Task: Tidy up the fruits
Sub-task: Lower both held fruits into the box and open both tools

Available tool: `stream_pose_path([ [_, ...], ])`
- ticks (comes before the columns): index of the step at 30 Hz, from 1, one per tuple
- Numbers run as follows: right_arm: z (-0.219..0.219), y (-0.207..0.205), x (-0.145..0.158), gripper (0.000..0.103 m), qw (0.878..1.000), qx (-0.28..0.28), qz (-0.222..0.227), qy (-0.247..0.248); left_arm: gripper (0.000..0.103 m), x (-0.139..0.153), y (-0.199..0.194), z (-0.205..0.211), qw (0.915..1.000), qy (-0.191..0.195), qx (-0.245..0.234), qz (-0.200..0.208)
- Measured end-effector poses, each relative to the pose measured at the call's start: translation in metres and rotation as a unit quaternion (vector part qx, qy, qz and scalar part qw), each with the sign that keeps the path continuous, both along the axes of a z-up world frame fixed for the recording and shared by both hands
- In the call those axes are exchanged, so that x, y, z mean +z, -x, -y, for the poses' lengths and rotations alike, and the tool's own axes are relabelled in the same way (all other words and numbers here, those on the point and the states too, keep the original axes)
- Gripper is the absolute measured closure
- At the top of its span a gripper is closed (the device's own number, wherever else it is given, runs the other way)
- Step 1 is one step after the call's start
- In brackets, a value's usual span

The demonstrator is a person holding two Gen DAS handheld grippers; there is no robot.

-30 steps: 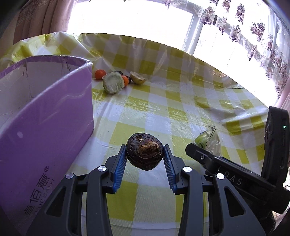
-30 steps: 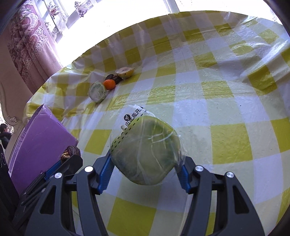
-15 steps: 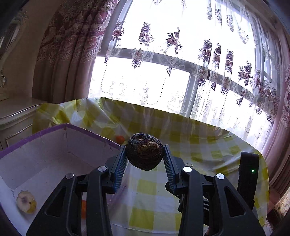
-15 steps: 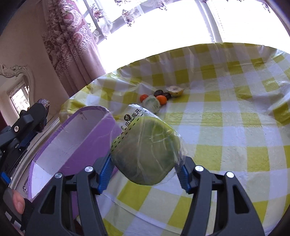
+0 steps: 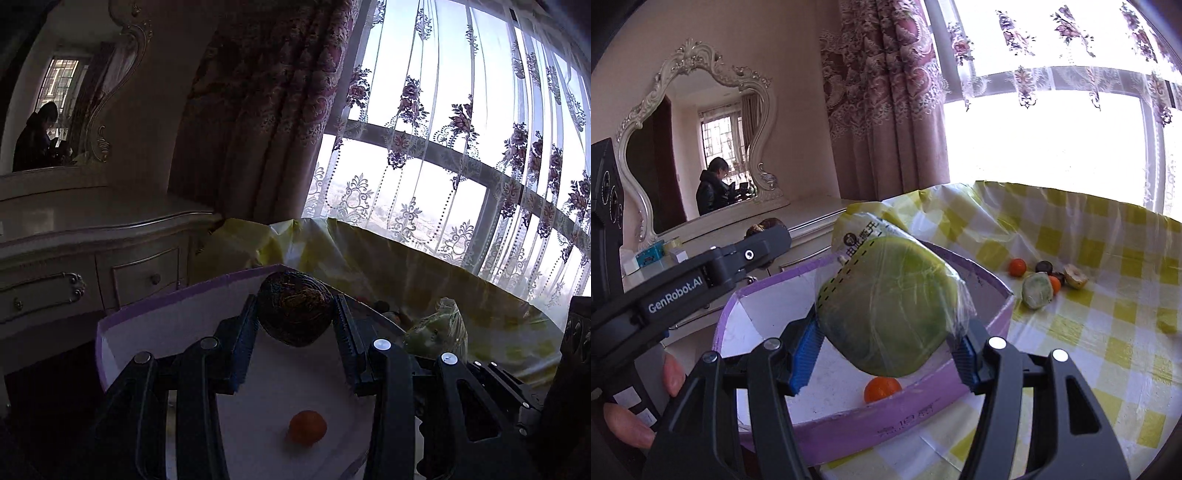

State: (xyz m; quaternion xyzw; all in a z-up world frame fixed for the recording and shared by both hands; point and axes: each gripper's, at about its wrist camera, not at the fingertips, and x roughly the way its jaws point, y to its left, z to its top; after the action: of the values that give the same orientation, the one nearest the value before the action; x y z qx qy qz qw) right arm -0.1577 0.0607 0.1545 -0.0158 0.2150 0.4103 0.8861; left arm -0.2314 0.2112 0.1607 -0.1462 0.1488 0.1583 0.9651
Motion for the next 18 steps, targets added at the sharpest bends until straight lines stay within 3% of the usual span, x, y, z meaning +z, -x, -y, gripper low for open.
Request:
stream_pose_path([
  [3,-0.023,0.0,-0.005,0.041,0.999,0.022,-0.003,0.026,0.064,-0.016,-0.001,-0.013,0.9991,0.004,0.026,-0.032],
  [11,-0.07,-0.015,-0.053,0.041,0.984,0.024,-0.035,0.172,0.064,-0.049,-0.015,-0.033,0.9911,-0.002,0.066,-0.116],
  [14,-0.078,-0.011,-0.061,0.041,0.978,0.029,-0.016,0.204,0.064,-0.054,-0.018,-0.039,0.9873,-0.005,0.071,-0.142],
  [18,-0.088,-0.012,-0.067,0.041,0.972,0.031,-0.018,0.231,0.064,-0.053,-0.023,-0.037,0.9805,-0.038,0.082,-0.174],
])
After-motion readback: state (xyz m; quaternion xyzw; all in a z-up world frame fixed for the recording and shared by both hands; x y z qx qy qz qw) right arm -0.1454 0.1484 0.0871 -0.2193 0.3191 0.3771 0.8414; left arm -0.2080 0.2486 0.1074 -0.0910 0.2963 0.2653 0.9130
